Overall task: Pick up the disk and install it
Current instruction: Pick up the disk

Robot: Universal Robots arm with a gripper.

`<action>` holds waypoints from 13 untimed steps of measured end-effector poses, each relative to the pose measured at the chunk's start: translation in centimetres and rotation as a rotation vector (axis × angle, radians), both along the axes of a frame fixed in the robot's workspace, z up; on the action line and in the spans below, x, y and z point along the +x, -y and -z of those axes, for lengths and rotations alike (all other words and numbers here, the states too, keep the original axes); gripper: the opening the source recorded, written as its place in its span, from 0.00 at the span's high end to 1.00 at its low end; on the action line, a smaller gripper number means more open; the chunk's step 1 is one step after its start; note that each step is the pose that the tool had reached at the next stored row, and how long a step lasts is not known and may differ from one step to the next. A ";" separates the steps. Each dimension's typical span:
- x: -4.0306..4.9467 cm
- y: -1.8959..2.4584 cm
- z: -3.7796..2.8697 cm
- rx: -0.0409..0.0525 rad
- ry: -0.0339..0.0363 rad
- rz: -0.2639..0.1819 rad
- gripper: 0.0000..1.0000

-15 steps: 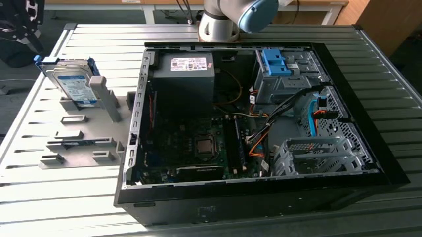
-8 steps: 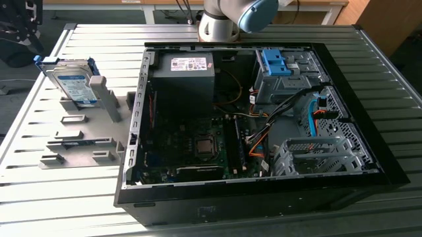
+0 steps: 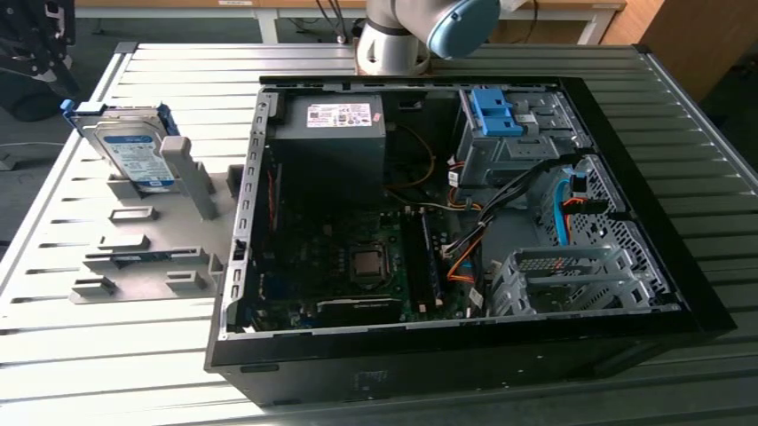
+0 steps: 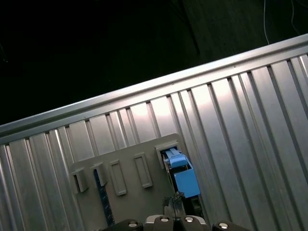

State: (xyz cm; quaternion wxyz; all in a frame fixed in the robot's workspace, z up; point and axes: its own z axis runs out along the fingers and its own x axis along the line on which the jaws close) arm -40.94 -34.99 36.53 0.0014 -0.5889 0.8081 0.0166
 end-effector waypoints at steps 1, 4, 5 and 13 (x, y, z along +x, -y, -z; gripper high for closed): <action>0.00 0.00 0.00 0.0000 0.0000 0.000 0.89; 0.00 0.00 0.00 0.0000 0.0001 0.000 0.89; 0.00 0.00 0.00 0.0000 0.0001 0.000 0.89; -0.01 0.00 0.14 0.0005 0.0045 -0.039 0.89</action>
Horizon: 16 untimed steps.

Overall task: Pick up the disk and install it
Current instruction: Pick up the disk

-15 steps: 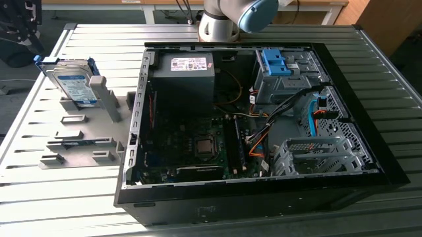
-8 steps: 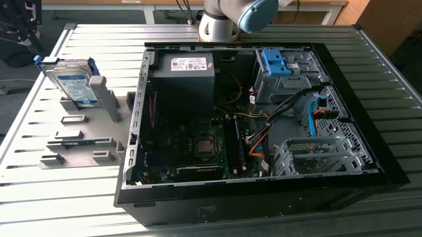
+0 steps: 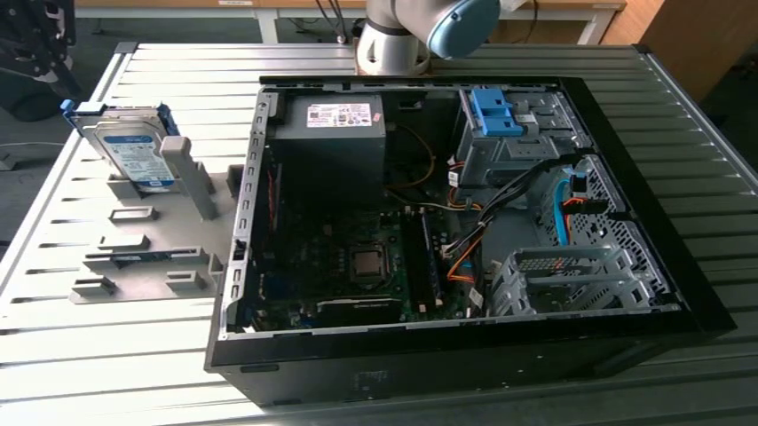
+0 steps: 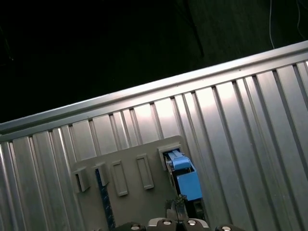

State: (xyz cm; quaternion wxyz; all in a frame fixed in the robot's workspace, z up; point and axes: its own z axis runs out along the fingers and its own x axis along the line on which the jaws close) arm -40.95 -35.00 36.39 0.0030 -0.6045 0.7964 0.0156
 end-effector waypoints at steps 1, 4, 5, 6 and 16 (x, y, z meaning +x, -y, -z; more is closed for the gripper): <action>-0.04 0.00 0.06 0.0017 0.0019 -0.003 0.89; -0.04 -0.44 0.26 0.0037 0.0045 -0.003 0.89; -0.03 -0.69 0.32 0.0037 0.0048 -0.003 0.89; -0.03 -0.88 0.40 0.0033 0.0050 -0.003 0.89; -0.09 -1.05 1.73 0.0029 0.0055 -0.097 0.59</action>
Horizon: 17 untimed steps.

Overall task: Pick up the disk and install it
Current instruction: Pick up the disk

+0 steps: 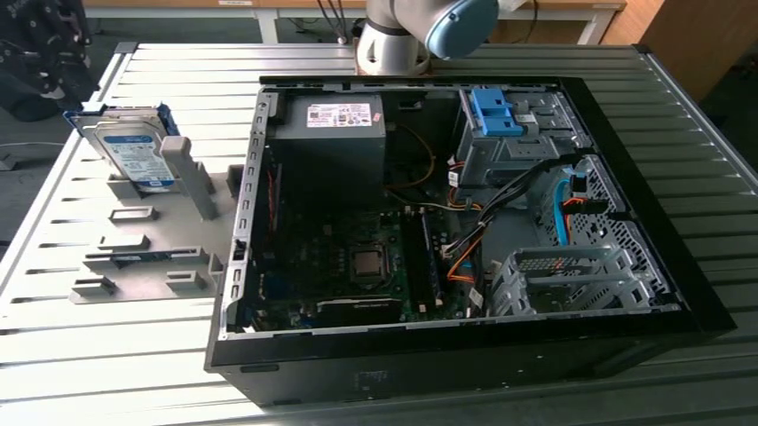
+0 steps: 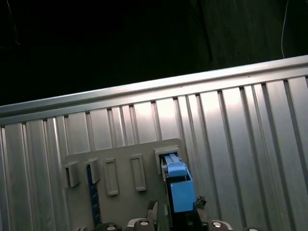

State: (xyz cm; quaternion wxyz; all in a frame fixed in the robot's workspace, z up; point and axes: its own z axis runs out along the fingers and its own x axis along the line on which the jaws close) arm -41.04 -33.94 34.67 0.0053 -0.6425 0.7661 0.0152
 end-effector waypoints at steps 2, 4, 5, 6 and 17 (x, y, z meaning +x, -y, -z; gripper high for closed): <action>-0.11 -0.29 0.30 0.0000 -0.0001 -0.003 0.53; -0.32 -0.48 0.66 0.0001 0.0001 -0.003 0.47; -0.40 -0.51 0.81 0.0003 0.0005 -0.008 0.47; -0.40 -0.51 0.90 0.0003 0.0006 -0.022 0.47; -0.57 -0.51 2.71 0.0002 0.0005 -0.082 0.47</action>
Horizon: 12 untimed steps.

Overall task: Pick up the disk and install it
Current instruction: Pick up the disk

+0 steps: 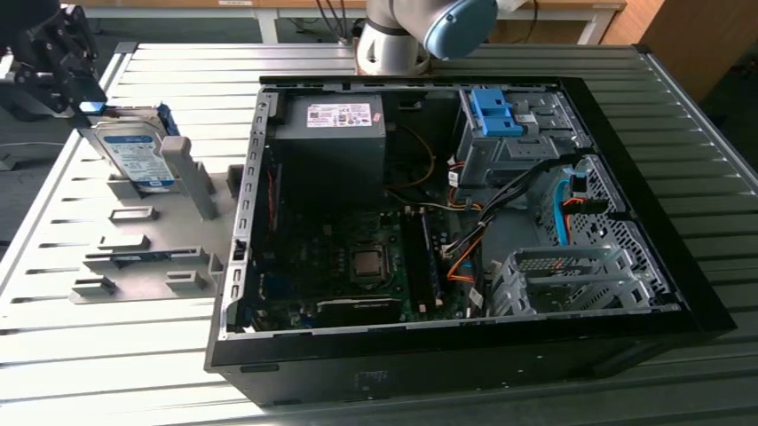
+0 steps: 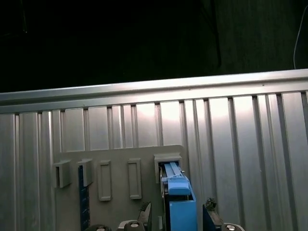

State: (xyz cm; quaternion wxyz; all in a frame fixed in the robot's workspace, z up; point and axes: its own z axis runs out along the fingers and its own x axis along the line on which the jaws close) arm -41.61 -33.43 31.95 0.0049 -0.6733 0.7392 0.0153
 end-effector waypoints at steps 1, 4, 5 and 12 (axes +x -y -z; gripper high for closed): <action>-0.02 0.00 0.18 0.0000 0.0001 0.000 0.47; -0.05 0.00 0.48 -0.0001 0.0000 0.000 0.47; -0.06 0.00 0.48 -0.0001 0.0000 0.000 0.49; -0.06 0.00 0.68 0.0002 0.0013 0.000 0.55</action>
